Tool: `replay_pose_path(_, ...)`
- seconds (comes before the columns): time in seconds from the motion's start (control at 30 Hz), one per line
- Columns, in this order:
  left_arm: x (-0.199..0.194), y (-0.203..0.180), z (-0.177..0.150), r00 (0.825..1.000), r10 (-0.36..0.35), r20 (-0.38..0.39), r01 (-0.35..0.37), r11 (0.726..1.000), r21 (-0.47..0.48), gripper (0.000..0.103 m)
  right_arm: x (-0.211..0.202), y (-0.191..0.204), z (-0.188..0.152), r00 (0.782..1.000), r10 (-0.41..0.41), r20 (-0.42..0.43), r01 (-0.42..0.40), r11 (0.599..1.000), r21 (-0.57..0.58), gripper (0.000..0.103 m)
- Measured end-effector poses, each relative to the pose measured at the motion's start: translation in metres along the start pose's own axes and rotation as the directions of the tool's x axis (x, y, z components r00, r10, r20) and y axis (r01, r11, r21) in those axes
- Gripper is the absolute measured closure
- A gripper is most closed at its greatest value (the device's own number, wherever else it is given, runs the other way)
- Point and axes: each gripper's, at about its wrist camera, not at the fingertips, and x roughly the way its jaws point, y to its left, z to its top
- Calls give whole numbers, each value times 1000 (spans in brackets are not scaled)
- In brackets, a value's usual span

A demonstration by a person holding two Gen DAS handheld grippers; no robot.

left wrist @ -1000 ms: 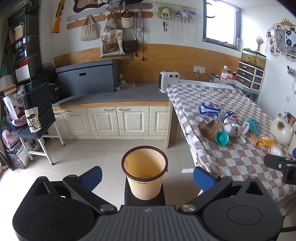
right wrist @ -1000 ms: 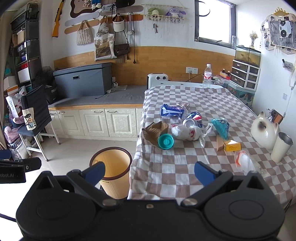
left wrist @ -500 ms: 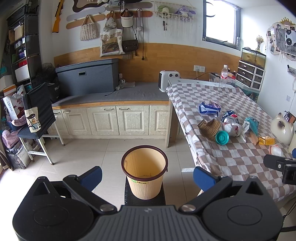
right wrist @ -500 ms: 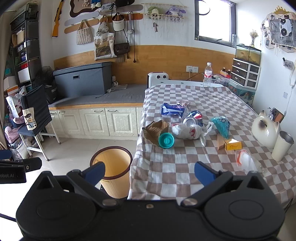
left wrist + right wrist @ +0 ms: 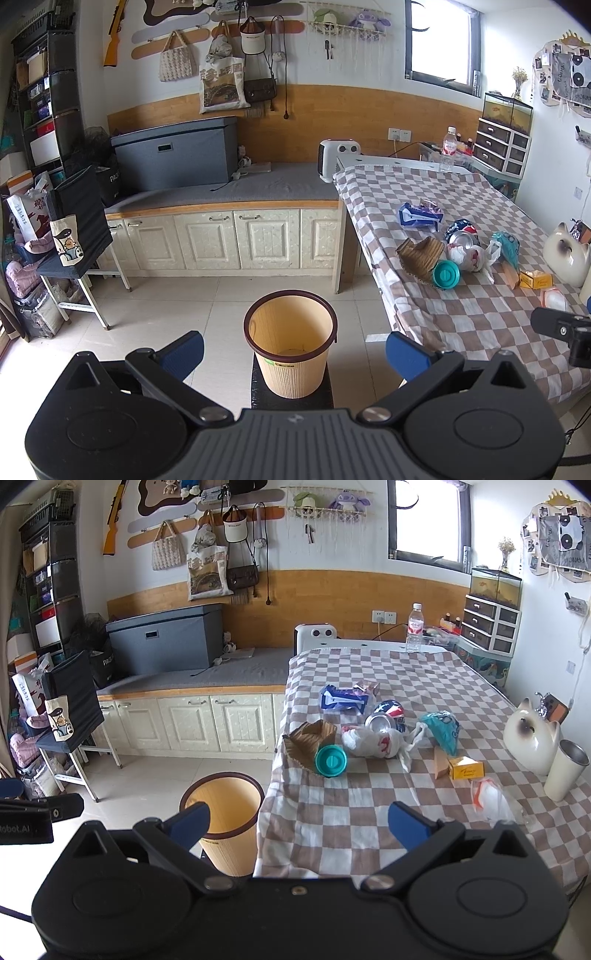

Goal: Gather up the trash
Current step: 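Move the right tool toward the teal lid while the left tool approaches the brown cardboard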

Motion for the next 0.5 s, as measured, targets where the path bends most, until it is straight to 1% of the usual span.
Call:
replay_pose_path(0.03, 5, -4, -2, 1000, 0, 1, 0, 1000, -2, 0, 0, -1, -1, 1000, -1, 2, 1, 1000, 1, 0)
replay_pose_path(0.1, 8, -3, 6, 1000, -4, 4, 4, 1000, -1, 0, 0, -4, -3, 1000, -5, 6, 5, 1000, 3, 0)
replay_pose_path(0.23, 13, -22, 9, 1000, -26, 15, 25, 999, 22, 0, -2, -16, -7, 999, -26, 20, 25, 1000, 17, 0)
replay_pose_path(0.4, 12, -43, 15, 998, -63, 26, 61, 997, 53, 0, -7, -48, -4, 997, -63, 34, 61, 997, 53, 0)
replay_pose_path(0.5, 14, -61, 17, 995, -97, 26, 95, 993, 75, 0, -13, -67, -6, 995, -97, 36, 94, 993, 77, 0)
